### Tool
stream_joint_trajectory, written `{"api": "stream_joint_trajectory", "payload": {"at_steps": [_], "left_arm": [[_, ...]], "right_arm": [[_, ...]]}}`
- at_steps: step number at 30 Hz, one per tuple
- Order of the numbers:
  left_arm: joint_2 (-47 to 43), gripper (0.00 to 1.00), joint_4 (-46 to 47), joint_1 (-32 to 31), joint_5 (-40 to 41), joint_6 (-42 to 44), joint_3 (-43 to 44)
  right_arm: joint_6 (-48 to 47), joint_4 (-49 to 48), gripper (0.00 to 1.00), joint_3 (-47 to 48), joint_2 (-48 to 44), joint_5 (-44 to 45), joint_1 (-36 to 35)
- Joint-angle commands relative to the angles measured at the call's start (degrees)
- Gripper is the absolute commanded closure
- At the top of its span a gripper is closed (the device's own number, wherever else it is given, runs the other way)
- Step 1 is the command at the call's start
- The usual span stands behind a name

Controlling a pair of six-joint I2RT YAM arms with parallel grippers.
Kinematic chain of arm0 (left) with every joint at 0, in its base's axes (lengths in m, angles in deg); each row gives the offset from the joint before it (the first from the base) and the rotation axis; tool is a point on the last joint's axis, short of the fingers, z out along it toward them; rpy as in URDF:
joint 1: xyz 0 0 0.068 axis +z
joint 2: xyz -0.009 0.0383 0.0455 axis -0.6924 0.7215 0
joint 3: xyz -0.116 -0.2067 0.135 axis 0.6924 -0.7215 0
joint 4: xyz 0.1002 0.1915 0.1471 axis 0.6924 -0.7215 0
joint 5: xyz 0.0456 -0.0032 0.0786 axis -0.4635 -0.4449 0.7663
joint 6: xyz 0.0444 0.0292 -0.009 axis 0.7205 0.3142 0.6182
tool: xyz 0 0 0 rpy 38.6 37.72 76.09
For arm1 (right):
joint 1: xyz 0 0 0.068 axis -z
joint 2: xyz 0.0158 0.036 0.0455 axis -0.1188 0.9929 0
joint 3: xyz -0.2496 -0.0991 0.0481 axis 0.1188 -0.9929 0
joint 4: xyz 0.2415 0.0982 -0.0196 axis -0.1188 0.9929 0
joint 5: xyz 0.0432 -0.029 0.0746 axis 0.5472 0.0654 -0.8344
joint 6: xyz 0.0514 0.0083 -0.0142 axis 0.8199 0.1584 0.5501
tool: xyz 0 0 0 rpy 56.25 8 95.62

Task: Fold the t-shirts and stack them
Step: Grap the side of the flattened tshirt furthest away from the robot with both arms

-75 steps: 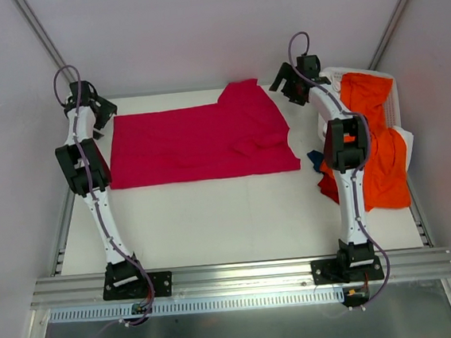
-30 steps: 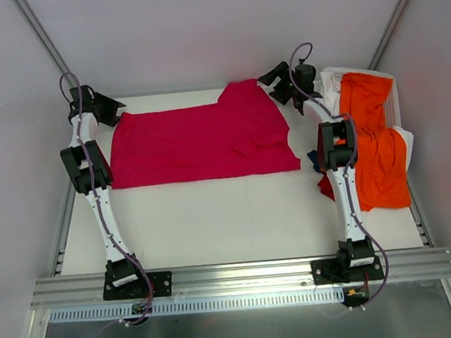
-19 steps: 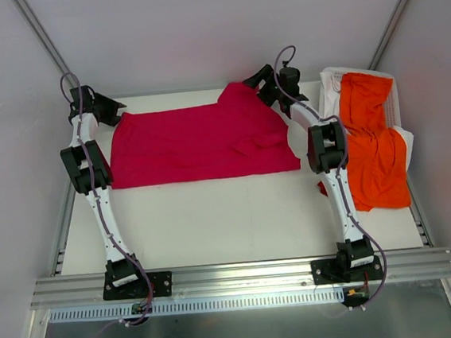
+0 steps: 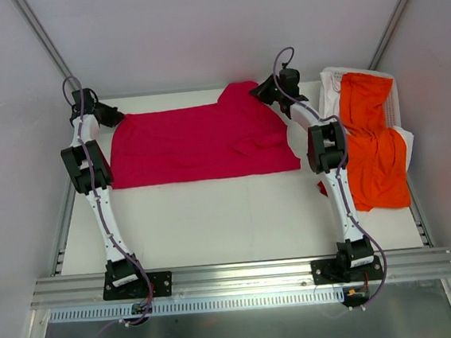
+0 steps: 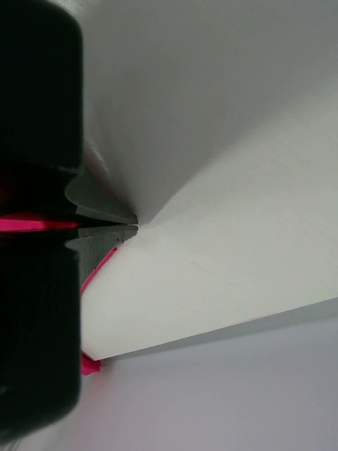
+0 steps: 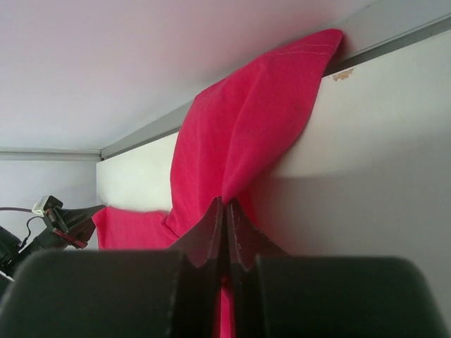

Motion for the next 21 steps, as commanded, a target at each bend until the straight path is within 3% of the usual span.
{"api": "stream_joint_trajectory", "payload": {"at_steps": [1, 21], "left_arm": [[1.2, 1.0, -2.17, -0.54, 1.37, -0.19, -0.62], [-7.33, 1.0, -2.08, -0.45, 4.89, 4.82, -5.1]], "right_arm": [[-1.28, -1.05, 0.99, -0.13, -1.74, -0.04, 0.39], [-5.33, -2.11, 1.0, -9.62, -11.14, -1.53, 3.21]]}}
